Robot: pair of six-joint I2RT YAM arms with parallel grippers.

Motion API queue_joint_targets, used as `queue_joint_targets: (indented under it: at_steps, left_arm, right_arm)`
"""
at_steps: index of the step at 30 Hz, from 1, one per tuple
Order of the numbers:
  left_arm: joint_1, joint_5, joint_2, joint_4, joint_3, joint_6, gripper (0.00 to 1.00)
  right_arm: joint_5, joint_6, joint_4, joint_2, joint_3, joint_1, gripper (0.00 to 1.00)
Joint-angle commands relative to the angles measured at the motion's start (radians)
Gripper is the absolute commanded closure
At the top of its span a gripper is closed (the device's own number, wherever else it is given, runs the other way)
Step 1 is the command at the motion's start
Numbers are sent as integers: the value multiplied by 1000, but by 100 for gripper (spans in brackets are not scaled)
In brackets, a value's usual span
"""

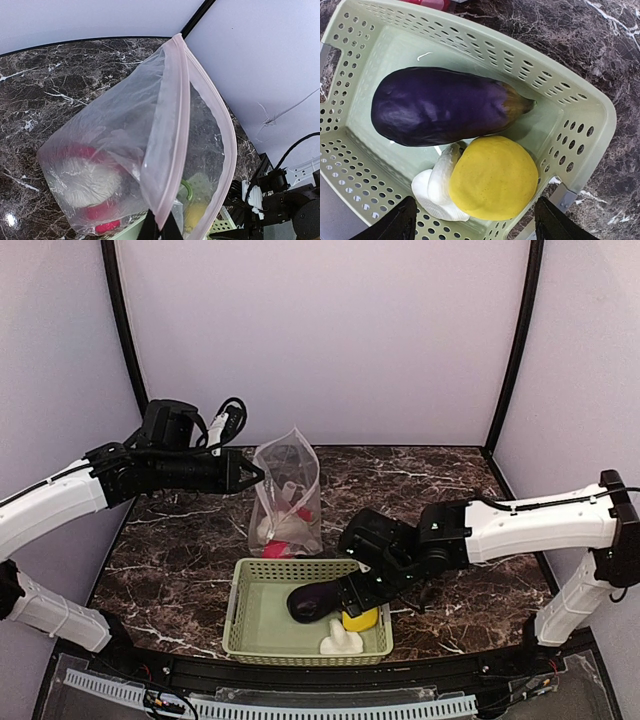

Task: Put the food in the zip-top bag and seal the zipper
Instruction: Pick up the fake fruit from the bin.

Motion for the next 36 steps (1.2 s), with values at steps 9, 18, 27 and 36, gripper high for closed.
queue_joint_targets:
  at_steps: [9,18,27,36]
  left_arm:
    - [12,12,-30,7,-19,-4,99]
    - [14,17,-32,17,-28,-8,99]
    - [14,19,-29,11,-21,-3,99]
    - [15,21,-31,15,-23,-3,99]
  right_arm:
    - [150,87,-221,185,167,78,21]
    - [157,105,-236,227,167,82,19]
    - [158,111,-222,265,181,82,19]
    - [173,126,-222,263,172,77,35]
